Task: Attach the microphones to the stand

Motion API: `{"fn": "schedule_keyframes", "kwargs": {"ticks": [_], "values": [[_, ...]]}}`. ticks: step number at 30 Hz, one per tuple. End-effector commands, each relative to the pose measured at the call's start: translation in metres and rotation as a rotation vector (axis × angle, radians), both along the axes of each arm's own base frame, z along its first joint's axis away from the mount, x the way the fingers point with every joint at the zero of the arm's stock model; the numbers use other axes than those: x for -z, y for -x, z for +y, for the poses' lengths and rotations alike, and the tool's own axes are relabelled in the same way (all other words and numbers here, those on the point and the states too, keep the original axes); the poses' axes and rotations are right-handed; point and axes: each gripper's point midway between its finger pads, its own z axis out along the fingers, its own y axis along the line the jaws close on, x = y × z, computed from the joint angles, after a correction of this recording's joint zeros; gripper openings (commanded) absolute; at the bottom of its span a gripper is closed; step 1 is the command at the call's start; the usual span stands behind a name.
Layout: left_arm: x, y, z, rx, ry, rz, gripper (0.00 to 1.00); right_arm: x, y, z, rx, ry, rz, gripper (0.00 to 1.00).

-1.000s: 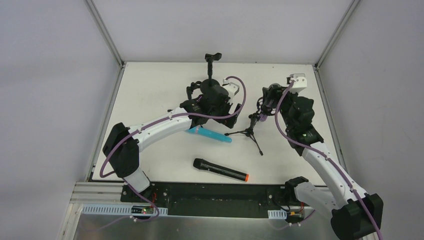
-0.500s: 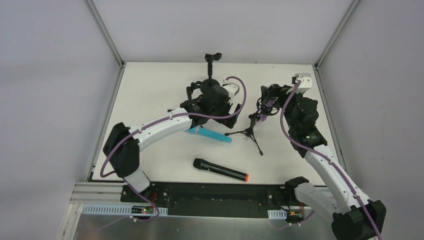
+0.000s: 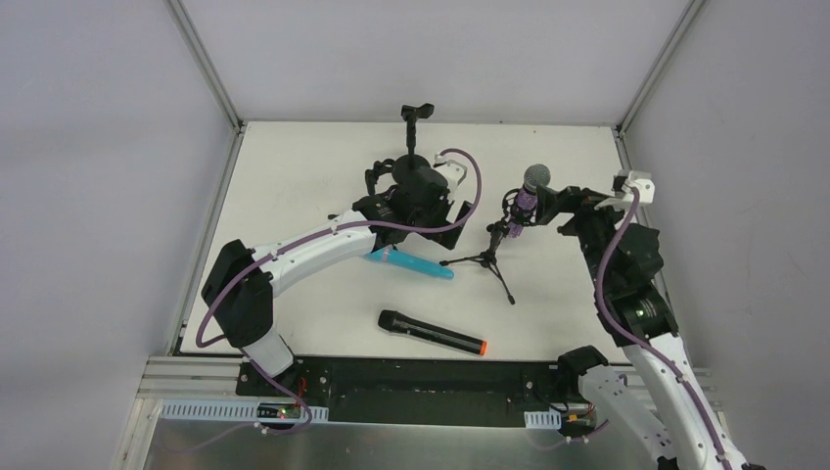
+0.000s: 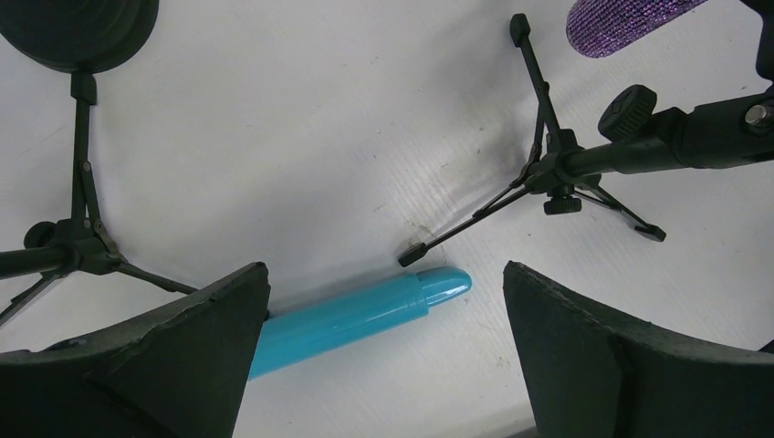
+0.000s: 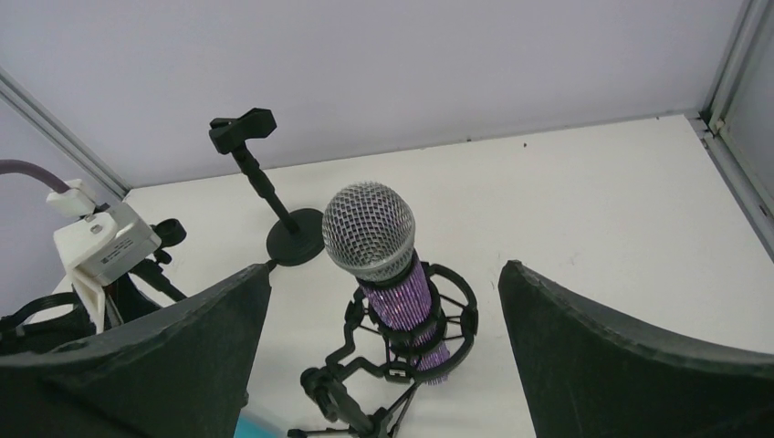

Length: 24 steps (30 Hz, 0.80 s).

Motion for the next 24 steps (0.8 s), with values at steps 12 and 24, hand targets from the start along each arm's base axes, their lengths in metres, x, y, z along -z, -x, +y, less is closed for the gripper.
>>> {"fn": "schedule_keyframes", "kwargs": {"ticks": [12,24], "values": [[-0.026,-0.003,-0.006,0.029,0.038,-0.075,1.0,0.079,0.056,-0.033,0.119,-0.064,0.286,0.99],[-0.038,0.004,-0.01,0.102,0.043,-0.141,1.0,0.165,0.069,-0.035,0.243,-0.212,0.553,0.99]]}}
